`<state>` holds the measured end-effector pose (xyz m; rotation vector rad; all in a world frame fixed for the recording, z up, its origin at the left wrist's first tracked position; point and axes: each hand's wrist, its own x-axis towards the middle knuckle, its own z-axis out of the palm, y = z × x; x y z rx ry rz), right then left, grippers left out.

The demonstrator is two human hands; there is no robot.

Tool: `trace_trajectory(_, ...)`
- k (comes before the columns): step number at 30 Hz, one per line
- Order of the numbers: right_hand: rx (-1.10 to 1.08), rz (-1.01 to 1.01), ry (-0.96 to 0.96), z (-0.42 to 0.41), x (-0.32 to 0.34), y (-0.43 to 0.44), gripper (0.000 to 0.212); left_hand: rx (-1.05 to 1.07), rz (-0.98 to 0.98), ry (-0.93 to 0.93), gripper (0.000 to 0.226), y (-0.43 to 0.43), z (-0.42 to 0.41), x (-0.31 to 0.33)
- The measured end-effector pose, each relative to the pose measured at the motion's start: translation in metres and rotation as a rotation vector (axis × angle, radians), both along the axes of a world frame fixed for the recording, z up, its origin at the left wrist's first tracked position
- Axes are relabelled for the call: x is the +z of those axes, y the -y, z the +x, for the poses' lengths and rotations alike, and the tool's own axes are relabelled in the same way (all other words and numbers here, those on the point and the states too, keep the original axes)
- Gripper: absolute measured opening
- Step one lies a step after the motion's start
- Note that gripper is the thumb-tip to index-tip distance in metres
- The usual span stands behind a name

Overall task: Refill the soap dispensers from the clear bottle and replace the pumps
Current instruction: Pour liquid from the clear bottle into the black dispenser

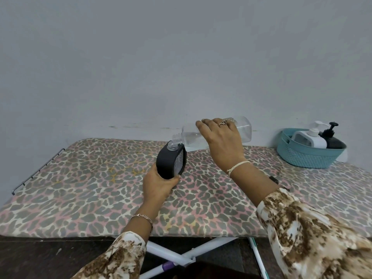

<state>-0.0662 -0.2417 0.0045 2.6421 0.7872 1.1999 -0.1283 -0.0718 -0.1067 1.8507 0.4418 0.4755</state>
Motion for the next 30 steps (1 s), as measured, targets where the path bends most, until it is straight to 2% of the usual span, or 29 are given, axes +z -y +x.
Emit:
trace_trajectory(10,-0.007,0.002,0.007,-0.003,-0.0014,0.0011,0.055,-0.045,-0.132,-0.03,0.044,-0.0022,-0.0005,0.0022)
trace_trajectory(30,-0.022,-0.036,0.001,-0.0027,0.0005,0.0021,0.058,-0.074,-0.165,-0.033,0.06,-0.0106,0.0045,-0.0065)
